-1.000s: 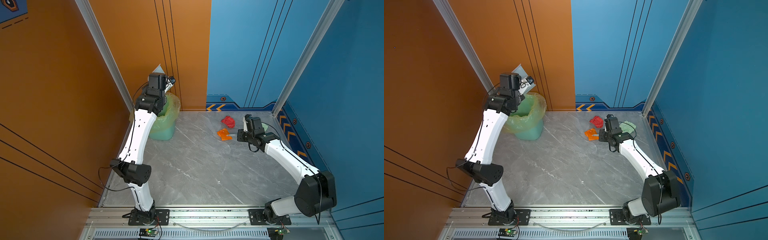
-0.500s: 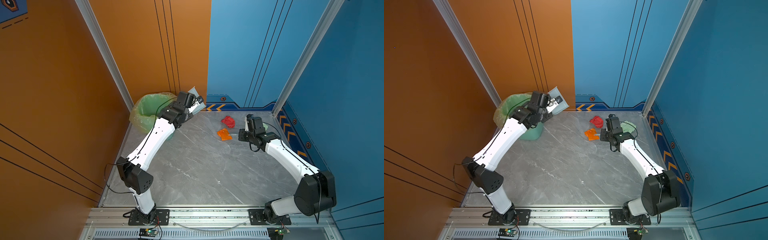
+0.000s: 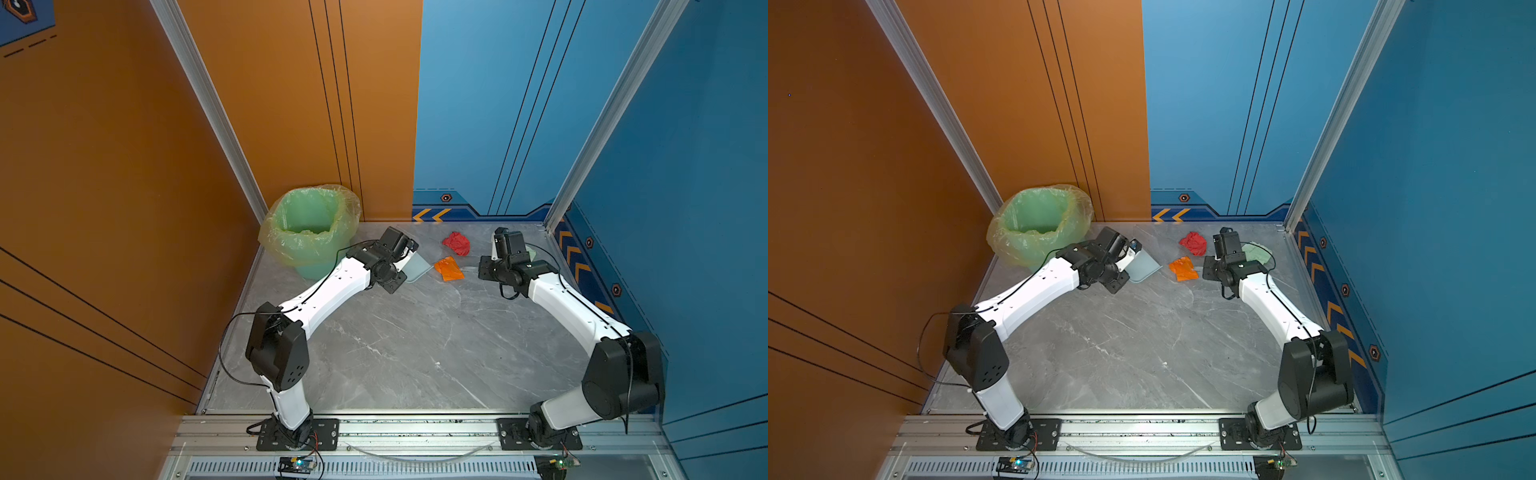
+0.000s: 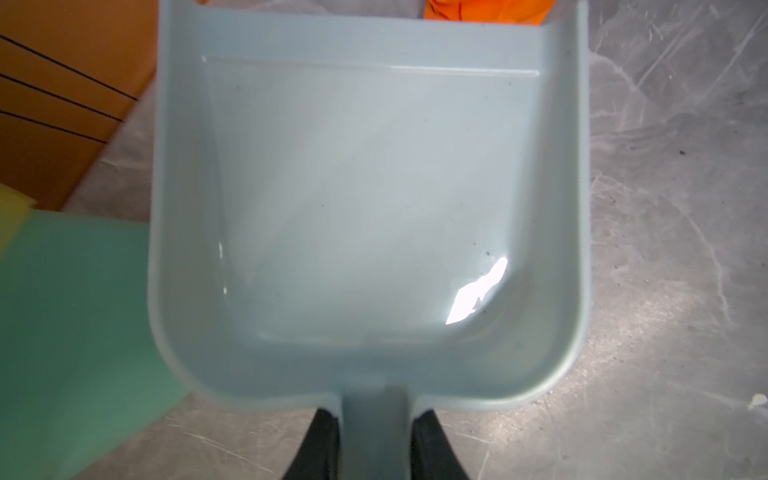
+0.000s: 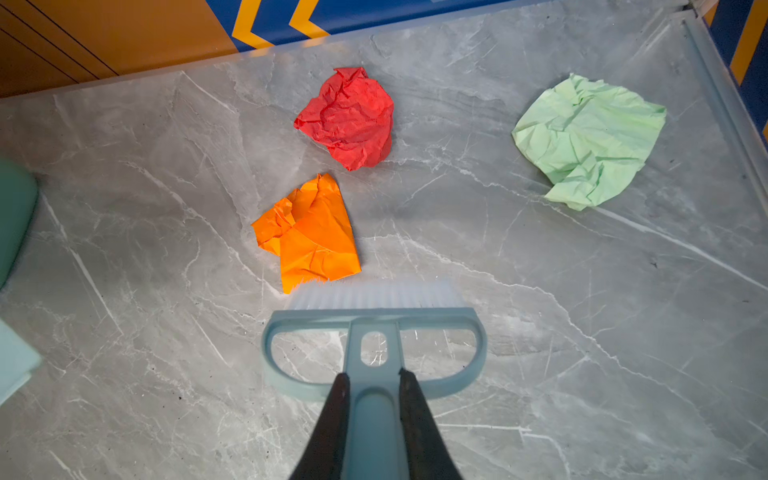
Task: Sweep away the paper scraps from the table
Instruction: 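Lower the empty dustpan beside the orange scrap with the left gripper, then sweep the orange scrap into the dustpan with the right brush while left holds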
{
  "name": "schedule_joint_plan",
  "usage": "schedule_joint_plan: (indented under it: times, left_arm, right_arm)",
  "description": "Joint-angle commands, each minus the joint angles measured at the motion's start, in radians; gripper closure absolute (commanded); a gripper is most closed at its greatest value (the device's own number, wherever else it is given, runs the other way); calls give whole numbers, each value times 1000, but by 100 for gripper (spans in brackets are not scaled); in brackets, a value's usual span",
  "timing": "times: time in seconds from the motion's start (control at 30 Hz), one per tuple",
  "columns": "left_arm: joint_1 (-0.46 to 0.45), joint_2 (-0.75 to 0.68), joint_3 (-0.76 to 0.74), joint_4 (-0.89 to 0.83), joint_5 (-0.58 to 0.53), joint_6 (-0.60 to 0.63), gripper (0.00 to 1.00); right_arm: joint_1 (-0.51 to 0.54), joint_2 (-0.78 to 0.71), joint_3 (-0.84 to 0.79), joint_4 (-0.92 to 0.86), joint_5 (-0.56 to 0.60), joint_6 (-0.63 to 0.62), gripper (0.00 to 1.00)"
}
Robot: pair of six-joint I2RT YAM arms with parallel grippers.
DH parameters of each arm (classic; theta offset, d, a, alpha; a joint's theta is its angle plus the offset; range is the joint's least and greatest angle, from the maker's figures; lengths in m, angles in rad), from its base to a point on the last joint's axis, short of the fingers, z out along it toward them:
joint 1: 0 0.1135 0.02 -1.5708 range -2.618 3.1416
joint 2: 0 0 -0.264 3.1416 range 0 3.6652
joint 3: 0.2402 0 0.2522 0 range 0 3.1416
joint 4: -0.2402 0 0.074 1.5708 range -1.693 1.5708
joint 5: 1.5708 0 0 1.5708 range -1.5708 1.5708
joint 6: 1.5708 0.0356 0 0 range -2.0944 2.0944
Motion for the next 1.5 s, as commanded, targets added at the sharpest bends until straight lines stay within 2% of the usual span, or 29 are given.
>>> schedule_joint_plan:
  times: [0.0, 0.43, 0.73, 1.47]
  left_arm:
    - [-7, -36, -54, -5, 114, -139, 93]
    - [-61, -4, -148, -5, 264, -283, 94]
    - [-80, 80, -127, -13, 286, -300, 94]
    - [-141, 264, -3, -55, 162, -338, 95]
  right_arm:
    - [-10, 23, 51, -20, 23, 27, 100]
    - [-18, 172, 163, 54, 83, 166, 100]
    - [-17, 264, 217, 88, 111, 199, 100]
    - [17, 384, 272, 72, 183, 168, 100]
